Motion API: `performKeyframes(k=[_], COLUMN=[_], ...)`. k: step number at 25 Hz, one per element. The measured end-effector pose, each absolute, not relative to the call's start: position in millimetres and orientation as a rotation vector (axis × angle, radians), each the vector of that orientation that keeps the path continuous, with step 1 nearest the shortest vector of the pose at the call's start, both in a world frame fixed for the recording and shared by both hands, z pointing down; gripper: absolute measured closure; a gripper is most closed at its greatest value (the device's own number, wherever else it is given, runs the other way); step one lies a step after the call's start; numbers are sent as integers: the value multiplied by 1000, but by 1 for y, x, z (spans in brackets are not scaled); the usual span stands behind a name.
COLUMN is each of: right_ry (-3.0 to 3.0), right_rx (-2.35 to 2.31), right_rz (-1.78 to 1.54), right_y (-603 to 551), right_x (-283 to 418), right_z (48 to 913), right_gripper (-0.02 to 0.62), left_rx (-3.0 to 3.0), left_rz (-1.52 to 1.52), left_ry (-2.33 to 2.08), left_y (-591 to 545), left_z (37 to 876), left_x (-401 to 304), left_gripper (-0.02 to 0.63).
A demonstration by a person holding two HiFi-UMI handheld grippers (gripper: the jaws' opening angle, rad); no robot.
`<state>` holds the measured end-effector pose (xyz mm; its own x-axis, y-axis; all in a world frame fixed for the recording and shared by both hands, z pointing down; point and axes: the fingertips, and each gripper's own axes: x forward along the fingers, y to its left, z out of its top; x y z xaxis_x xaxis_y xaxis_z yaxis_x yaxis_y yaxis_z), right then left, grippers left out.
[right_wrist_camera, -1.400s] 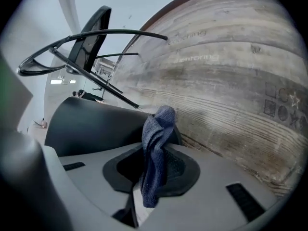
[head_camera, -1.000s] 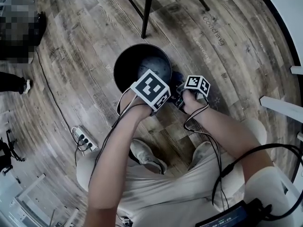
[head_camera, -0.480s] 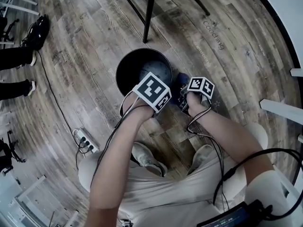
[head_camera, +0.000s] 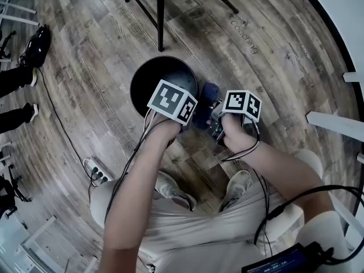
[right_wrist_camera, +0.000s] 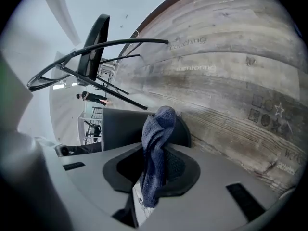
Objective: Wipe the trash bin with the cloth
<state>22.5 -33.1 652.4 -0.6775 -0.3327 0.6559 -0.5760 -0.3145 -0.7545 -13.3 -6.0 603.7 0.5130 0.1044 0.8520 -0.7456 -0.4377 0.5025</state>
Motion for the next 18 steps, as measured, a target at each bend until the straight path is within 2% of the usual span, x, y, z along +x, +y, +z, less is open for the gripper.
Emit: performKeyframes(k=[9, 13, 18], right_ry=[-1828, -1850, -1826], right_rx=[1181, 1158, 1179], right_rz=[2068, 2071, 2066], right_y=[-34, -34, -37], right_x=[21, 13, 9], right_z=[607, 601, 612], right_gripper=[532, 532, 532], left_rx=[1823, 1872, 1817], left_rz=[1027, 1154, 1419], left_ry=[-556, -466, -352], left_y=[-15, -6, 20], left_z=[585, 569, 590], left_x=[-5, -10, -32], left_gripper=[543, 531, 531])
